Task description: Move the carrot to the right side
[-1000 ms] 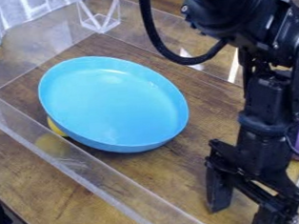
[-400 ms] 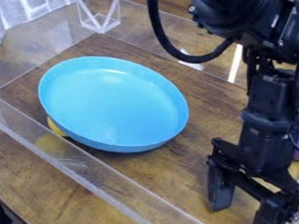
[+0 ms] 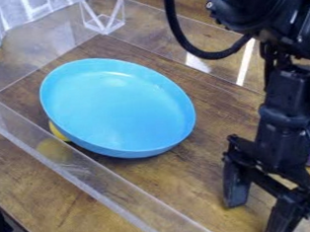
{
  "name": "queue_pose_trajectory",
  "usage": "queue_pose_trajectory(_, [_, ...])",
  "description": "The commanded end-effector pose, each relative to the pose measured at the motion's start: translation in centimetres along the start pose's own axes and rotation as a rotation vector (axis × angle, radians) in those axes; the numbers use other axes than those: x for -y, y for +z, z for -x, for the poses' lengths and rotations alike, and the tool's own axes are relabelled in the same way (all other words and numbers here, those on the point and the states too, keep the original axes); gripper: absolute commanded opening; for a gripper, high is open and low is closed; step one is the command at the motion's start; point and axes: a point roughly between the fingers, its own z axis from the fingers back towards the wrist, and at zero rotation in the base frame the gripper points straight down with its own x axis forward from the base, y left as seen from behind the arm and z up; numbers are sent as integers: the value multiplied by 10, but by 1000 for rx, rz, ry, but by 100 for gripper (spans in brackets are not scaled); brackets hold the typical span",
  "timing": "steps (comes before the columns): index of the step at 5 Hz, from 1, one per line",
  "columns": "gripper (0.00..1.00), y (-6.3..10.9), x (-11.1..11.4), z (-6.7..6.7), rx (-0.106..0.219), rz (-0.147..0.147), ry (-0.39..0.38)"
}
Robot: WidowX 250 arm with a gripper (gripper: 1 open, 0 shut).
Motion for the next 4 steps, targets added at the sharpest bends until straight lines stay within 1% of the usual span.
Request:
queue_pose_trajectory(1, [100,5,-16,-4,16,-21,24])
queue_pose_trajectory(4, [100,6,-25,-4,-21,-50,49])
